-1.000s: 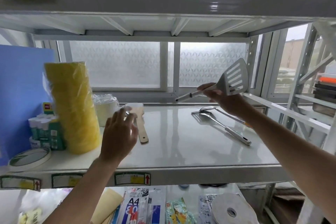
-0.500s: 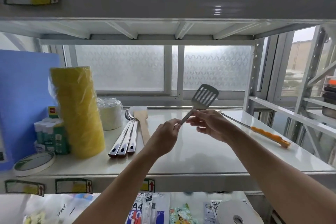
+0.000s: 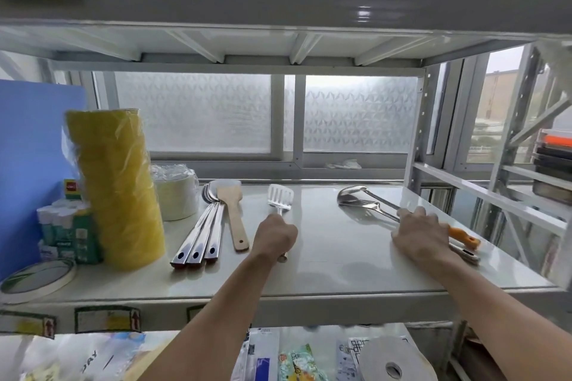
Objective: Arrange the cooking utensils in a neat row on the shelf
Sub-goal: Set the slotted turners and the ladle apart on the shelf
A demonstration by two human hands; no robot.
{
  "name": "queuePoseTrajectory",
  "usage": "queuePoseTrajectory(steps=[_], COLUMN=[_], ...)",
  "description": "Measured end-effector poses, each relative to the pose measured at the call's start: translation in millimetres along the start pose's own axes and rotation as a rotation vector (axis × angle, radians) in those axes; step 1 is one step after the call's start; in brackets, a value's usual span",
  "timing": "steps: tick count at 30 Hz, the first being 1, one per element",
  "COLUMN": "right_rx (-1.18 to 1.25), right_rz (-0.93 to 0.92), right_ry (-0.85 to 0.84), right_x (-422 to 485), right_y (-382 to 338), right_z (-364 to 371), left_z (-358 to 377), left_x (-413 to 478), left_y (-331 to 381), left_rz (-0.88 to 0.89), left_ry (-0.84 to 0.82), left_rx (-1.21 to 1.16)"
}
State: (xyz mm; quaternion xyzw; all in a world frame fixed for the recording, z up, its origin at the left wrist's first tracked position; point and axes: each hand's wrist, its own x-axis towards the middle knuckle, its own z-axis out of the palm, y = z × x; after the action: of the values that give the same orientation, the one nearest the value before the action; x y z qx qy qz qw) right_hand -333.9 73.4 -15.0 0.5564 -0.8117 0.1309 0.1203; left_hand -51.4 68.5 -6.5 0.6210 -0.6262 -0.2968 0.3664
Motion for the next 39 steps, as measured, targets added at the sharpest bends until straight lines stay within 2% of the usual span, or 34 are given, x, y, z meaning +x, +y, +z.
queuePoseTrajectory(steps=[4, 9, 11, 14, 17, 21, 26, 30, 33, 36, 39], right_rx=[0.071, 0.223, 0.475, 1.025, 1.186, 1.184, 1.161, 1.061, 0.869, 0.674, 0.293], right_rz=[-0.102, -0.201, -0.184, -0.033, 0.009, -0.05, -0.138, -0.247, -0.262, -0.106, 0.105], right_ry=[0.032, 0.02, -0.062, -0.349, -0.471, -0.451, -0.399, -0.403, -0.215, 0.02, -0.022], right_x=[-1.7, -6.6, -11.0, -13.7, -15.9, -14.8, -14.5, -8.1, 6.6, 26.8, 39.7], right_y=[20.9, 14.4, -4.0, -35.4, -68.2, -120.6, -163.3, -159.8, -127.8, -76.9, -14.9], right_z=[3.6, -3.3, -12.5, -21.3, -18.5, -7.6, -9.1, 1.5, 2.6, -3.8, -7.4], left_z=[7.5, 10.8, 10.9, 10.0, 19.1, 33.6, 28.0, 27.6, 30.6, 33.7, 36.3], left_x=[8.0, 11.5, 14.9, 15.6, 7.0, -6.4, -3.8, -4.4, -4.2, 0.5, 3.8], left_y=[-3.5, -5.6, -7.7, -6.8, -1.9, 0.9, -7.3, -8.1, -9.1, -11.4, -13.9], left_rz=[-0.016, -0.007, 0.024, 0.007, -0.002, 0.134, 0.197, 0.216, 0.278, 0.316, 0.327], left_ry=[0.078, 0.037, 0.023, -0.009, 0.007, 0.055, 0.083, 0.056, 0.017, -0.023, -0.044], left_rx=[0.107, 0.15, 0.137, 0.15, 0.36, 0.48, 0.338, 0.315, 0.417, 0.476, 0.467])
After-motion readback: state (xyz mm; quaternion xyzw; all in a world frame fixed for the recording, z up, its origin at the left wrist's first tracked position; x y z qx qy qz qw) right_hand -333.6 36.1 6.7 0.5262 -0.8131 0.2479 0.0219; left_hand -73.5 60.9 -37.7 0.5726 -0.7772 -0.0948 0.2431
